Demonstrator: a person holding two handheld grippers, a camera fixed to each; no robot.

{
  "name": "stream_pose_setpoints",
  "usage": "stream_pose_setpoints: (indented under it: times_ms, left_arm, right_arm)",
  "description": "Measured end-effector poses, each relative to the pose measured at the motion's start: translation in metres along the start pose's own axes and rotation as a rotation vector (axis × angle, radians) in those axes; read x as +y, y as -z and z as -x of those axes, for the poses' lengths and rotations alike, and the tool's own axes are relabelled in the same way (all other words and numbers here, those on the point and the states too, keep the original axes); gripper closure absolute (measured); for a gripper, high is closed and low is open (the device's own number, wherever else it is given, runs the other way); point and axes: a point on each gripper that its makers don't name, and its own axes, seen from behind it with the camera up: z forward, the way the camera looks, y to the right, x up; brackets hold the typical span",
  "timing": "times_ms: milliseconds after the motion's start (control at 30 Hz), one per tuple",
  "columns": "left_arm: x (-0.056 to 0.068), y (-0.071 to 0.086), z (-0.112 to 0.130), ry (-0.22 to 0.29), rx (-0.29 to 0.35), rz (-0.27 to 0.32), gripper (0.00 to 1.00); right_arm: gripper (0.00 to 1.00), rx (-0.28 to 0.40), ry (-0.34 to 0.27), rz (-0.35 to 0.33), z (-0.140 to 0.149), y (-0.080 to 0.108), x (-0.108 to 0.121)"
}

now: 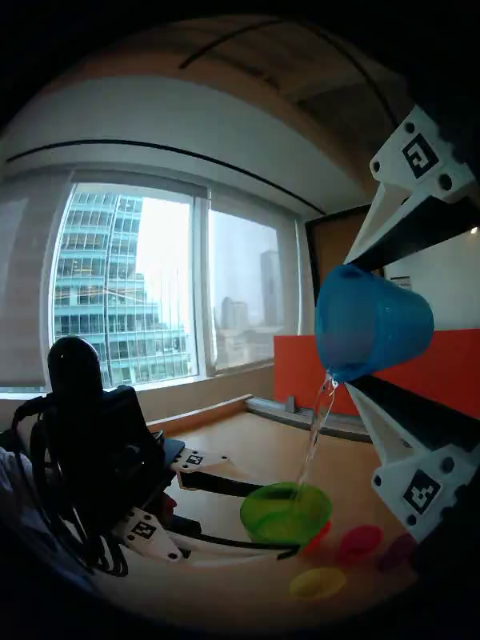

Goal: Pour water

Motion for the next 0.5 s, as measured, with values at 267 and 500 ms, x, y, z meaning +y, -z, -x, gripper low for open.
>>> stream_pose_setpoints:
  times_ms: [267, 500]
  left_arm:
    - [0.000, 0.001, -0.002, 0.002, 0.003, -0.001, 0.13]
    - [0.000, 0.000, -0.002, 0.005, 0.005, 0.001, 0.13]
  right_arm:
    - [0.10, -0.001, 0.052, 0.003, -0.003, 0.001, 0.000]
    - [0.10, 0.006, 0.098, 0.001, -0.012, 0.000, -0.002]
